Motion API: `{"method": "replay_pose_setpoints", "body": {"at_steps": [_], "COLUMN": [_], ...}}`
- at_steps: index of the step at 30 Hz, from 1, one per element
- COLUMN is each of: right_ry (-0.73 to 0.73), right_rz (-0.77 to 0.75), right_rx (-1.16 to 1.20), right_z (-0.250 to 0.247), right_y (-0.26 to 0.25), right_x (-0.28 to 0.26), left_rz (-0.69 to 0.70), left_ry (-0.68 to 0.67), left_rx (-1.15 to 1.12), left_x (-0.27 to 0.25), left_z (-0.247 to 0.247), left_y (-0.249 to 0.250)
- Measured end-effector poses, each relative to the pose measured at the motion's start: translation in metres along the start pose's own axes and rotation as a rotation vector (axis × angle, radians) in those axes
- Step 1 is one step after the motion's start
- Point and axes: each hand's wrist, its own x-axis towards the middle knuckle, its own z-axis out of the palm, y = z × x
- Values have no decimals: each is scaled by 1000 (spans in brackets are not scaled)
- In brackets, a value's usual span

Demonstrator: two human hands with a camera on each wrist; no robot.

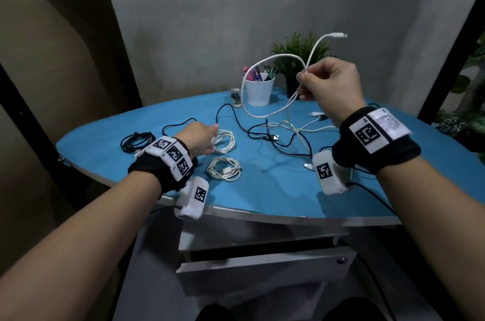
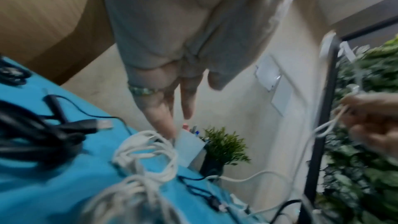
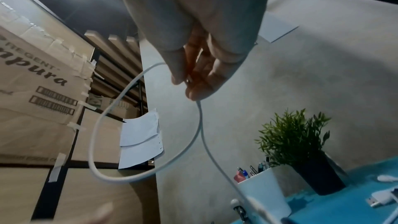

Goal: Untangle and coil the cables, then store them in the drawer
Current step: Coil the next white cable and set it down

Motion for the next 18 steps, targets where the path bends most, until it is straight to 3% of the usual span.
{"method": "replay_pose_setpoints", "body": {"at_steps": [2,5,9,13,15,18], "right_ry": [-26,-112,-224,-402,-400,-258], "right_rz": [-21,-6,119,359,374,353], "right_rx": [-79,-173,-6,404,398,225], "right_z": [-6,-10,-19,-32,-36,-41], "right_y": [-2,-2,-4,-9,-10,-4], "right_x": [-6,-23,-45,-66,-75,-80], "left_rz": [140,354,564,601,572,531], "left_ry": [5,-123,-314,-370,-365,-400], "left_rx": [-2,-65,64,150,243,406], "left_x": [-11,-42,-82,-98,-103,-109], "left_z": [4,14,20,17,16,18], "left_y": [10,25,24,15,9,0]}}
